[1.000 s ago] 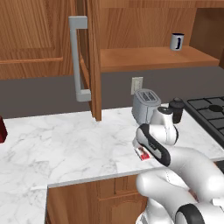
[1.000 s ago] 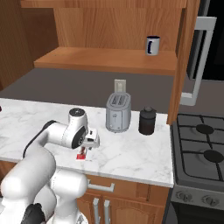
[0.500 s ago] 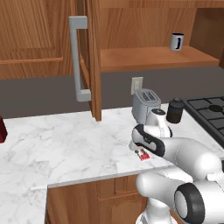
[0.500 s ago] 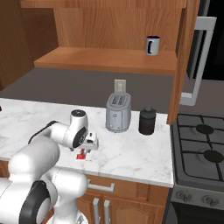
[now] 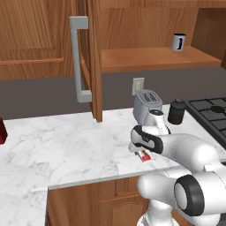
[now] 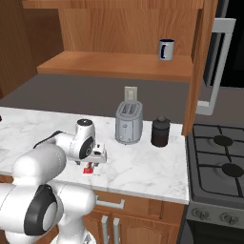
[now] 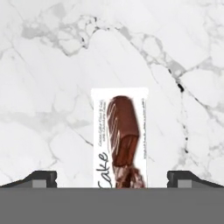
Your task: Pick the bar and yogurt from the counter and place them in the cabinets closest to them.
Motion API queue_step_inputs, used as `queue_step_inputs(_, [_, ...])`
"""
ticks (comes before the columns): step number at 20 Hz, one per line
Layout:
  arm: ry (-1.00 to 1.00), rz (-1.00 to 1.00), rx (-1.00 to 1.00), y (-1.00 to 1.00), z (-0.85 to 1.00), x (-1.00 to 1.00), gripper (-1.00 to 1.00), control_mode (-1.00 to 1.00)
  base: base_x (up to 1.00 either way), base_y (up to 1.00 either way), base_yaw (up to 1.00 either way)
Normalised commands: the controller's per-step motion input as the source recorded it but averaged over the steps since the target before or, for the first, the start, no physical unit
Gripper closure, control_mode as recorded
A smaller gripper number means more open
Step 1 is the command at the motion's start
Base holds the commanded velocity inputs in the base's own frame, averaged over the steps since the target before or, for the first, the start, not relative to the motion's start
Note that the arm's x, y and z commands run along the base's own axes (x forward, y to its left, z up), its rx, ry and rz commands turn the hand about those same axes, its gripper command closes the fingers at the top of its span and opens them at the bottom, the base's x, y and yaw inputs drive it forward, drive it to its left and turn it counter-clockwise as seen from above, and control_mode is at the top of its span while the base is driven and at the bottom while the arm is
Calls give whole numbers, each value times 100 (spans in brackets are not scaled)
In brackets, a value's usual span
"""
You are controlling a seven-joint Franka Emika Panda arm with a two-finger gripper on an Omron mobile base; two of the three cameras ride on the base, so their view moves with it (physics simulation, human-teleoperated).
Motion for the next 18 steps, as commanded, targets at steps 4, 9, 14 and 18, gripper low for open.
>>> queue_step_inputs(4, [0, 0, -2, 0, -20, 1, -100, -100, 0, 0, 0])
queue_step_inputs(9, [0, 0, -3, 0, -30, 0, -100, -100, 0, 0, 0])
queue_step_inputs(14, [0, 0, -3, 0, -31, 0, -100, -100, 0, 0, 0])
queue_step_inputs(18, [0, 0, -2, 0, -33, 0, -100, -100, 0, 0, 0])
